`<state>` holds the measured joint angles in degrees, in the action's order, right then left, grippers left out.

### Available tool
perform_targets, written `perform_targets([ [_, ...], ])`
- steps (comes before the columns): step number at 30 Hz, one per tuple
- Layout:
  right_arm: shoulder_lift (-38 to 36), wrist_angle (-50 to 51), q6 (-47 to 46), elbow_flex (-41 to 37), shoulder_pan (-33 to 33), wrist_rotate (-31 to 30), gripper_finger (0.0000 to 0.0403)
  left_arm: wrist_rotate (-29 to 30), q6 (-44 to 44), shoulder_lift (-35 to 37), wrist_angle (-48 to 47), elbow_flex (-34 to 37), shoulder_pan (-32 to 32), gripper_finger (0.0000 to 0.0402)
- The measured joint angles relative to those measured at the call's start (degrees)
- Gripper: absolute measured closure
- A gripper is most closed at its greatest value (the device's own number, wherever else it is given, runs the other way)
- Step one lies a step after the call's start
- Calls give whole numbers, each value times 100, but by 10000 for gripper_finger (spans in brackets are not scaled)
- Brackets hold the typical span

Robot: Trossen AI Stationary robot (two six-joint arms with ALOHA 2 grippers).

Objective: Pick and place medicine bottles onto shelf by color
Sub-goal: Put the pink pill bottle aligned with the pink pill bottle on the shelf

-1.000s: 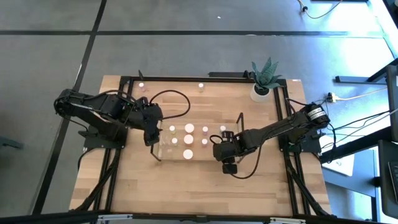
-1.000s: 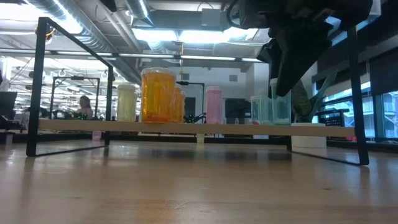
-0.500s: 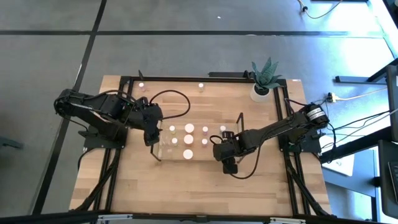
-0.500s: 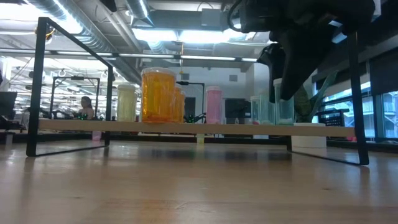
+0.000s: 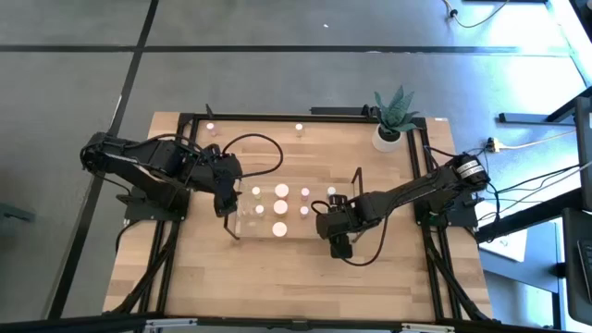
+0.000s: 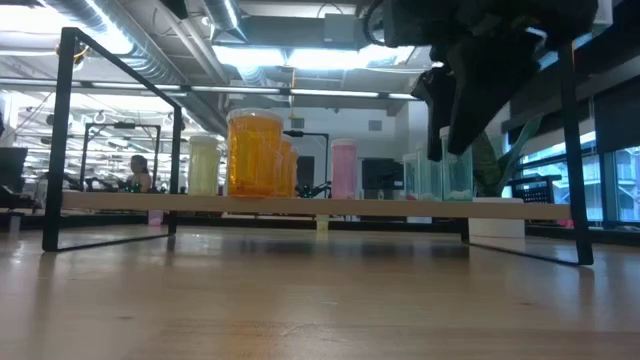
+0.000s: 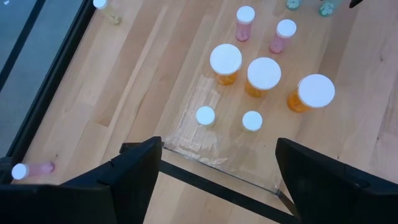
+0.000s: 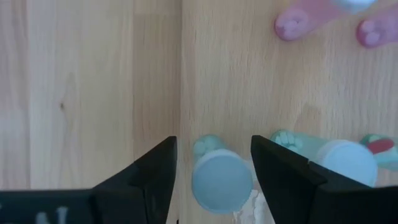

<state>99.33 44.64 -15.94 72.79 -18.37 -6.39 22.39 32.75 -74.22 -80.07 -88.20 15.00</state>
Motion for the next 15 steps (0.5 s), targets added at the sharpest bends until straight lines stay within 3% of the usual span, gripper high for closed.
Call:
perform_targets([
  [15, -7, 287, 312, 1061, 9, -35, 194, 1, -77, 0, -296, 0, -119, 92],
])
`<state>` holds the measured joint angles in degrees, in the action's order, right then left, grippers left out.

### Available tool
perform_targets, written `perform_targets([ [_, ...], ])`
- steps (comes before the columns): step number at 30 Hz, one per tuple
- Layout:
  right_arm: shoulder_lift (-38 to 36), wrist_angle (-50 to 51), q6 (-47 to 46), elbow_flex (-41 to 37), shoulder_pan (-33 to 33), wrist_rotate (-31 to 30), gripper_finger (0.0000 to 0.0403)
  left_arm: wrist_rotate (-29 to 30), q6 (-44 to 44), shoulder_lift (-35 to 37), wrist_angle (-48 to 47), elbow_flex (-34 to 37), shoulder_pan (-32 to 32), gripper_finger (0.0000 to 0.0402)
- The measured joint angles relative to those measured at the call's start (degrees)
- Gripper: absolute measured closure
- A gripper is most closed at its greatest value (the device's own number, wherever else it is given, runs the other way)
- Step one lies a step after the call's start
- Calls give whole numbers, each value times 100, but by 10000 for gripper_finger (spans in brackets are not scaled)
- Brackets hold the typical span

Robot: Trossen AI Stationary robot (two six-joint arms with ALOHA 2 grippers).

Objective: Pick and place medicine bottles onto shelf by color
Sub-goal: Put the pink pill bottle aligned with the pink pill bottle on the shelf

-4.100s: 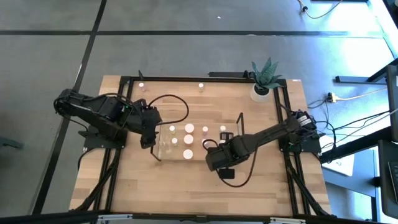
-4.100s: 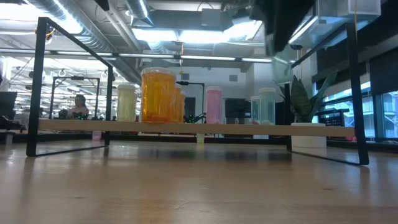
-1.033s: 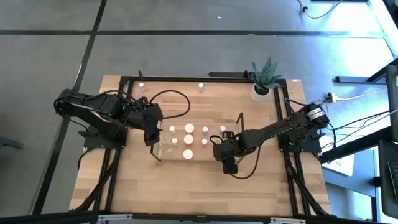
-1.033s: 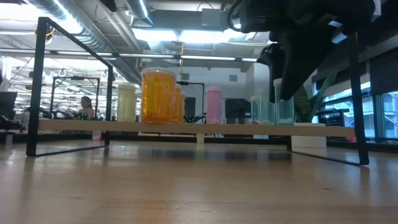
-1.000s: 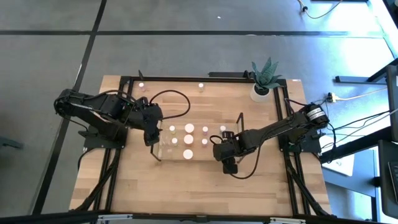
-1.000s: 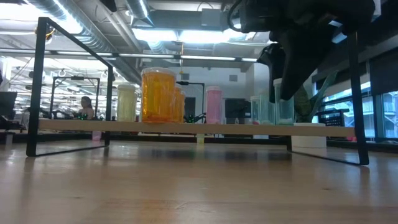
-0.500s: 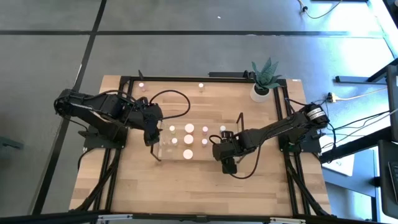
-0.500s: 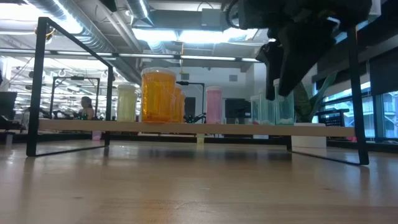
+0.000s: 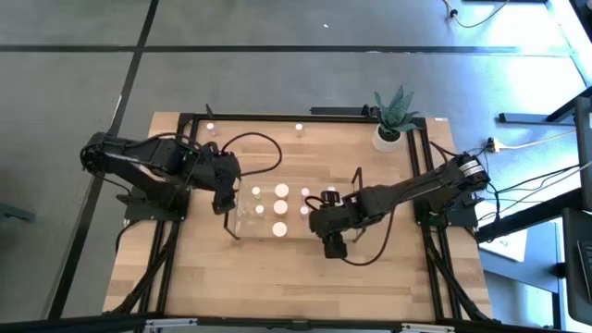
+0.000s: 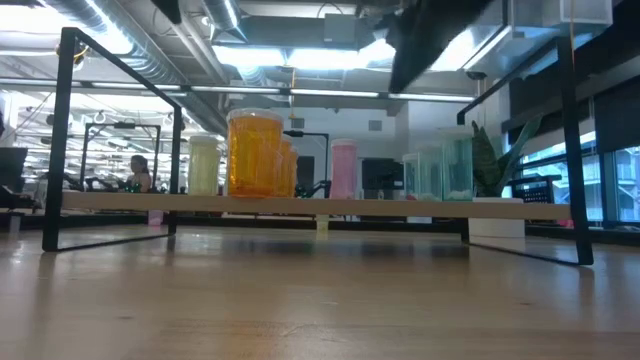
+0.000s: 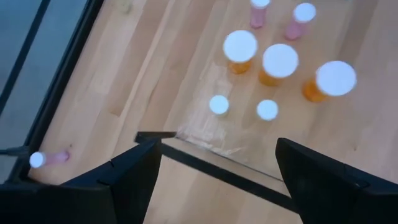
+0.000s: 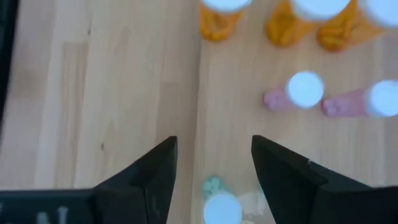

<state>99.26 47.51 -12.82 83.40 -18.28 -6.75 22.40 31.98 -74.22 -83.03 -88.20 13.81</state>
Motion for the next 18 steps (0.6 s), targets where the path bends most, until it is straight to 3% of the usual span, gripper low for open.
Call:
perform_targets([
  [9, -4, 920, 133, 875, 13, -939, 194, -145, -255, 290, -250, 0, -916, 92],
  [18, -8, 1209, 440, 1809, 13, -1027, 194, -260, 45, 669, -279, 0, -2442, 92],
])
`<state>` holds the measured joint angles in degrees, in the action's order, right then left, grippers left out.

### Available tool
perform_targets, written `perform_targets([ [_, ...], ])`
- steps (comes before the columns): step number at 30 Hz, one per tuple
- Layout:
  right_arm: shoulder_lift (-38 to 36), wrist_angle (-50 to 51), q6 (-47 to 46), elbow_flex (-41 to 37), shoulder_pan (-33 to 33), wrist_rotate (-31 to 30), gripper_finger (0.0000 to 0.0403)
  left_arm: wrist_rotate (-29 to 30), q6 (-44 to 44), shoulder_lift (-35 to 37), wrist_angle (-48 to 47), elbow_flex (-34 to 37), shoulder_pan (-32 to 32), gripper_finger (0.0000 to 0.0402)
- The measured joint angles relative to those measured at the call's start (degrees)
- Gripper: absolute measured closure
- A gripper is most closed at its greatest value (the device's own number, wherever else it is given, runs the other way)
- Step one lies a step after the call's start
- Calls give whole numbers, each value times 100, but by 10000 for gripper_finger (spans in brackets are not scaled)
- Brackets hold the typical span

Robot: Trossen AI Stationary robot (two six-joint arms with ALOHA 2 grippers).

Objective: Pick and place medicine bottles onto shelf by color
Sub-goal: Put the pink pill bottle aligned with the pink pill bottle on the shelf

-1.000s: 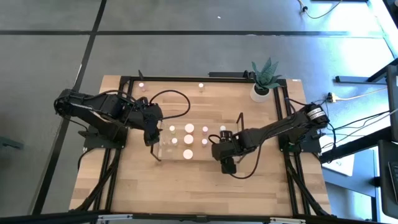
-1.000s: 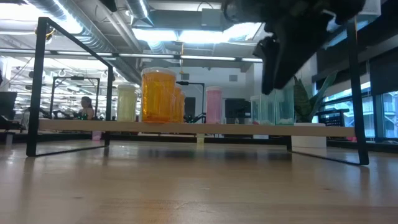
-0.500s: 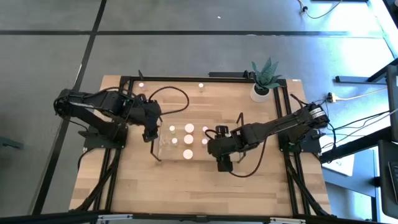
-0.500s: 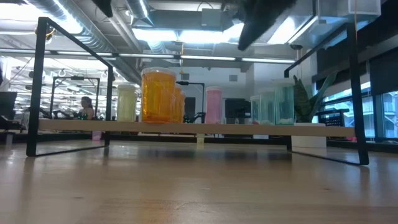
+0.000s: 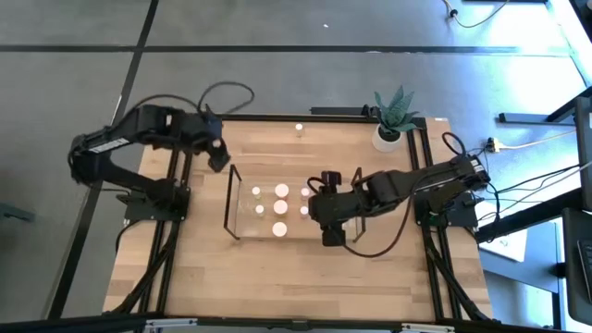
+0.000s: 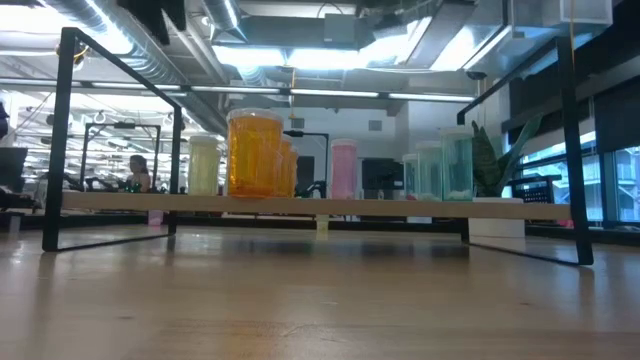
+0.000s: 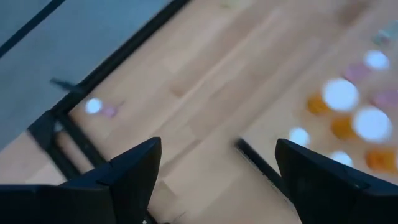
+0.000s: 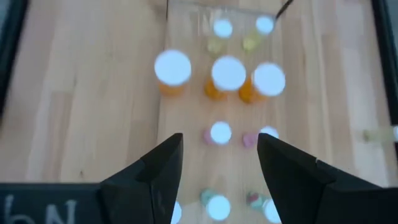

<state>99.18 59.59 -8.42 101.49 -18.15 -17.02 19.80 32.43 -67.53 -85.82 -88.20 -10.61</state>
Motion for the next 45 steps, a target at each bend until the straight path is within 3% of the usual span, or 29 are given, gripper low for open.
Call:
perform_targets([
  [7, -1, 14, 198, 282, 0, 0, 194, -21, -339, -141, 32, -2, -1542, 92],
  [17, 2, 28, 144, 282, 0, 9, 194, -856, -1266, -971, 287, -2, -3363, 92],
  [30, 2, 31, 145, 280, 0, 9, 194, -836, -1565, -2153, 457, 117, -4442, 92],
  [45, 4, 30, 253, 275, 0, 0, 194, -832, -1957, -2251, 2626, 2092, -5013, 92],
])
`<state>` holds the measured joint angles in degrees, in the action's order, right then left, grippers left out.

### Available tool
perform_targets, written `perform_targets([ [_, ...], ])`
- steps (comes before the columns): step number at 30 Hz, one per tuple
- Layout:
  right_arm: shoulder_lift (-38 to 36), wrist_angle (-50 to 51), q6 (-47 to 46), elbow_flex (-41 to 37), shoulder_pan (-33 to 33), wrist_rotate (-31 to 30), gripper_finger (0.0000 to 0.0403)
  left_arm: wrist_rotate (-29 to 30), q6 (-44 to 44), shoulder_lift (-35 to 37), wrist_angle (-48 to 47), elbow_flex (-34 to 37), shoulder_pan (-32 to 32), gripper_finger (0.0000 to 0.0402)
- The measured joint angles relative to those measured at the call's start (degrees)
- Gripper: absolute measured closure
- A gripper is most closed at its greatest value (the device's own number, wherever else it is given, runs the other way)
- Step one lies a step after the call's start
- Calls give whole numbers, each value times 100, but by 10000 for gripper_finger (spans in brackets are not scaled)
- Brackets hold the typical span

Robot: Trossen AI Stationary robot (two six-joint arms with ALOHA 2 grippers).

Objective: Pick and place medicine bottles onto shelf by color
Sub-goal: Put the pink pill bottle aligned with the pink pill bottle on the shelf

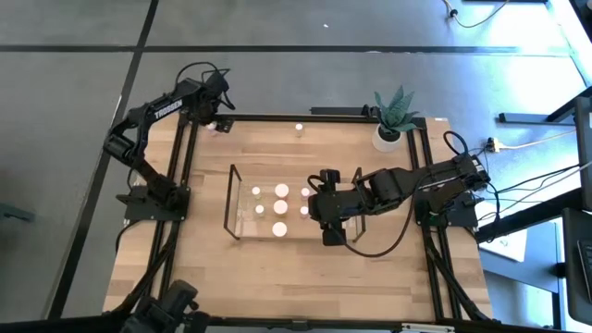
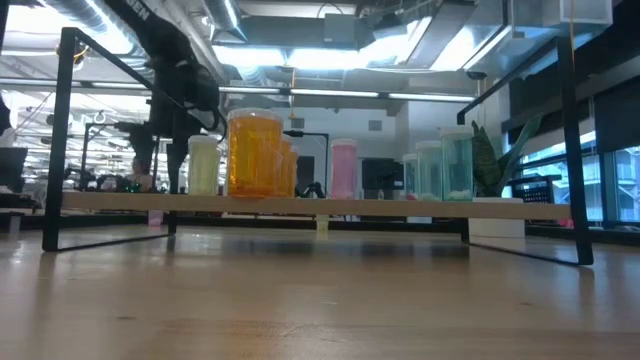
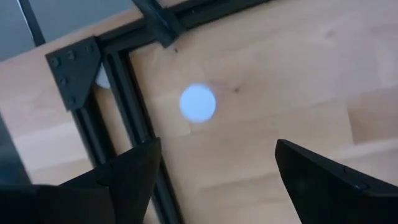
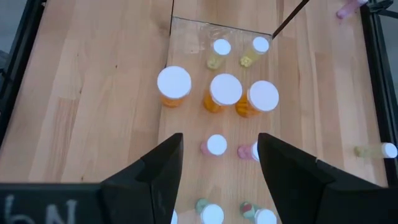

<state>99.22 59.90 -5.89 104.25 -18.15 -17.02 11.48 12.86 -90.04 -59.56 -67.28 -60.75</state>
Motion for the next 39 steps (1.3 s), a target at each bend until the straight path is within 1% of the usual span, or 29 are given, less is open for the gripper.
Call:
perform_targets([
  [9, 0, -6, 2, 0, 11, -247, 194, -2, -102, 0, 740, 398, -116, 92],
  [23, 2, -8, 12, 0, 15, -248, 194, 3, -107, 4, 1812, 1070, -130, 92],
  [30, 2, -8, 13, -1, 15, -247, 194, 106, -107, 7, 1937, 1119, -125, 94],
  [39, 4, -8, 13, -2, 15, -247, 194, 102, 99, 7, 1979, 1119, -123, 115],
])
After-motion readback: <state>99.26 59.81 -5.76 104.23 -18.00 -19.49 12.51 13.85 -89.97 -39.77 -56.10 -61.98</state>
